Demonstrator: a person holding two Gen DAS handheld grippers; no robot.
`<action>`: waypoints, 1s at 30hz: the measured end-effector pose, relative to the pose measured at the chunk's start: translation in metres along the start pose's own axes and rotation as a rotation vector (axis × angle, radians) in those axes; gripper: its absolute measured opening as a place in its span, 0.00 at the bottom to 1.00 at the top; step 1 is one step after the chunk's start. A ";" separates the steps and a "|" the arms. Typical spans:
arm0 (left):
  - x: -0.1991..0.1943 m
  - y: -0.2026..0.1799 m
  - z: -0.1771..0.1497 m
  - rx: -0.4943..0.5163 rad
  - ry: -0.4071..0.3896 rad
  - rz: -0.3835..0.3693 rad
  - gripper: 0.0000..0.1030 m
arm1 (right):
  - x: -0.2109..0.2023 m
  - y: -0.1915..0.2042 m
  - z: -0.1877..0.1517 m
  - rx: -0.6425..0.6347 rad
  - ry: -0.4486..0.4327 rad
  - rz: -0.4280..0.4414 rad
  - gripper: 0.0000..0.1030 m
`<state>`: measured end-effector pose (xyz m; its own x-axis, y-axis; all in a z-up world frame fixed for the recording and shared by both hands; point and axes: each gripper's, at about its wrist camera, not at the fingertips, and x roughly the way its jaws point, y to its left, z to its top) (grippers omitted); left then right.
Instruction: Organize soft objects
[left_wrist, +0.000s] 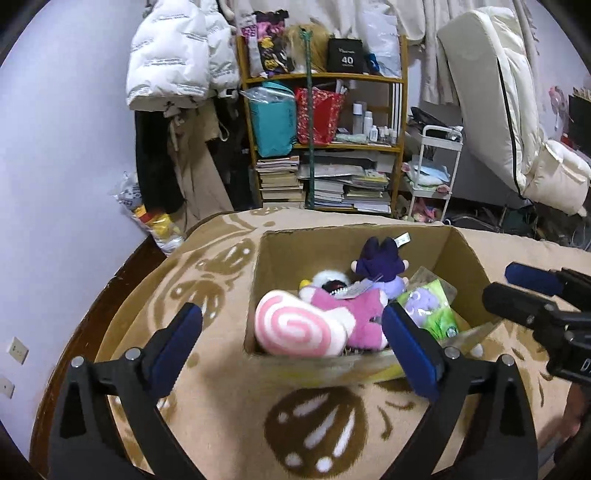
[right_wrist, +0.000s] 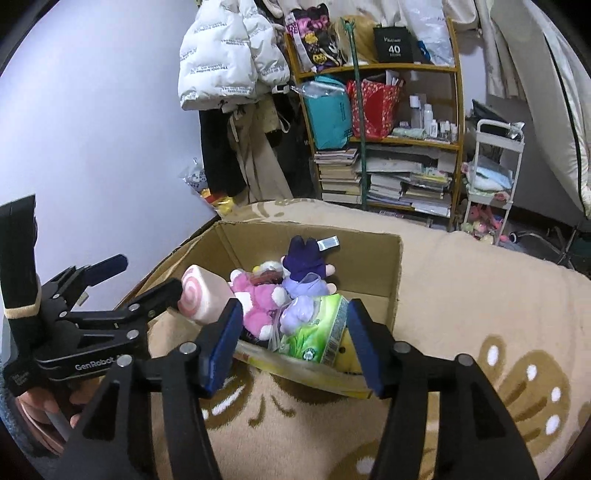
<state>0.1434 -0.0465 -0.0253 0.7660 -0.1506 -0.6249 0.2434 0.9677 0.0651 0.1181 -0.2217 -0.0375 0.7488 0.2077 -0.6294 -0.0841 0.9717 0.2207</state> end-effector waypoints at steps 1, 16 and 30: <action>-0.007 0.001 -0.004 -0.002 -0.001 0.005 0.94 | -0.005 0.002 -0.001 -0.006 -0.011 -0.001 0.71; -0.107 0.012 -0.030 -0.005 -0.152 0.024 0.96 | -0.099 0.033 -0.018 -0.054 -0.229 -0.054 1.00; -0.170 0.022 -0.055 -0.010 -0.281 0.041 0.96 | -0.154 0.053 -0.046 -0.083 -0.363 -0.089 1.00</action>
<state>-0.0147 0.0112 0.0398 0.9101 -0.1602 -0.3821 0.2041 0.9759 0.0770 -0.0320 -0.1971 0.0363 0.9385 0.0833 -0.3352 -0.0500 0.9930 0.1066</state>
